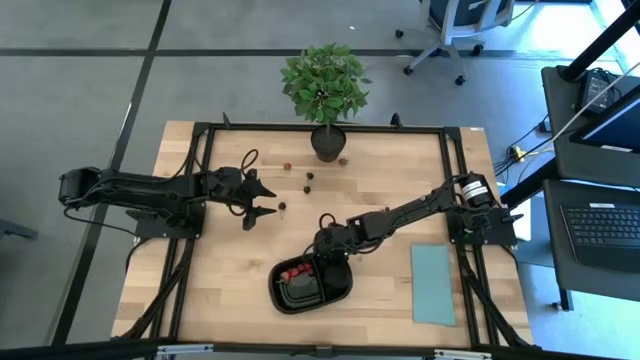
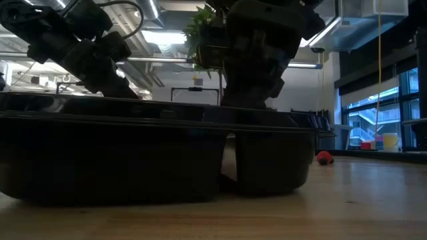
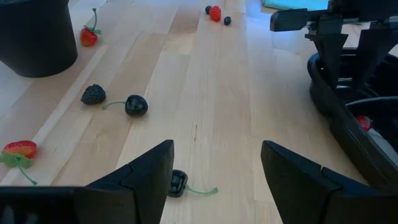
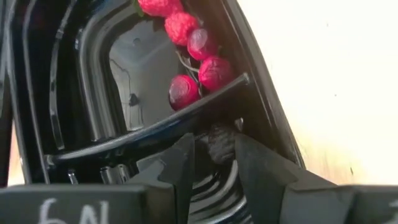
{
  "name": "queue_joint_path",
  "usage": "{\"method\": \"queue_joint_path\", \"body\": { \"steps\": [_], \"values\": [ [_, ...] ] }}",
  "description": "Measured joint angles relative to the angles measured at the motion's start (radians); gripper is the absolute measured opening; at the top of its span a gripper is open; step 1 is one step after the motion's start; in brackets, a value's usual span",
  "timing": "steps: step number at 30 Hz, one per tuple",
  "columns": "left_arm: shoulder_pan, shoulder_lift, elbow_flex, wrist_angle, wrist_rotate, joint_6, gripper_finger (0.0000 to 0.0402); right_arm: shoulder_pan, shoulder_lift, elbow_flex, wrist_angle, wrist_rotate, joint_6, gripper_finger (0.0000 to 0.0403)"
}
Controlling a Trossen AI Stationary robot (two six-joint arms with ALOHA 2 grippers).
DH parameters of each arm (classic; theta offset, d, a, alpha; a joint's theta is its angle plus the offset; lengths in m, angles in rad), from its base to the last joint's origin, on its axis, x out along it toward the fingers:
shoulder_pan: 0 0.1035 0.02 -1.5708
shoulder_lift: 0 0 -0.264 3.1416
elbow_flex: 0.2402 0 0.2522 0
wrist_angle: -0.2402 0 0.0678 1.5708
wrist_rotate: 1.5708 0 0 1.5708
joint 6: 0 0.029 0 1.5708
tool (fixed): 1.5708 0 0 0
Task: Pick and placing Produce into tupperware
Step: Move the black container to the center of the table
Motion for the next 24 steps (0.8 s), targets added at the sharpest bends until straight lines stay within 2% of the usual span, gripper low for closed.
{"method": "queue_joint_path", "body": {
  "steps": [11, 15, 24],
  "values": [
    [0.0, 0.0, 0.0, 0.0, 0.0, 0.0, 0.0236, 0.027, 0.0, 0.002, -0.098, -0.003, 0.11, 0.012],
    [0.0, 0.0, 0.0, 0.0, 0.0, 0.0, 0.0236, 0.044, 0.0, 0.002, -0.101, -0.032, 0.133, 0.012],
    [0.0, 0.0, 0.0, 0.0, 0.0, -0.001, 0.0236, 0.061, 0.0, 0.001, -0.098, -0.015, 0.19, 0.012]
  ]
}}
